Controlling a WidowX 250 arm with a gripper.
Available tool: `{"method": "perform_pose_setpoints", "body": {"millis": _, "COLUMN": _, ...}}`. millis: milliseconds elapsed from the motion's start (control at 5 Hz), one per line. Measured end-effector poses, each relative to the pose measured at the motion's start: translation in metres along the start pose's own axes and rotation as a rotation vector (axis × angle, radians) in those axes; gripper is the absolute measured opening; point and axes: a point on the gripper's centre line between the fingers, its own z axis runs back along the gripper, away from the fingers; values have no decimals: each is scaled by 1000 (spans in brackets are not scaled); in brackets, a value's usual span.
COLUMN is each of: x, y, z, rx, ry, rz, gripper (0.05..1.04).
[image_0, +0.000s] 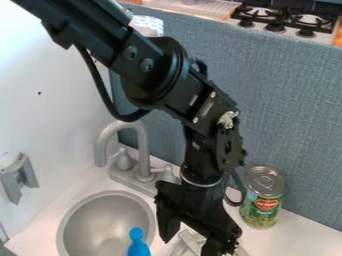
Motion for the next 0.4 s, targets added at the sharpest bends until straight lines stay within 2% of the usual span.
{"method": "perform_pose_setpoints", "body": {"millis": 200, "x": -5, "y": 1, "z": -6, "rx": 7, "ry": 28, "rz": 3, "gripper": 1001}}
{"method": "perform_pose_setpoints", "body": {"millis": 400, "x": -20, "y": 15, "z": -2, "rx": 70, "ry": 31, "rz": -8, "gripper": 1001}}
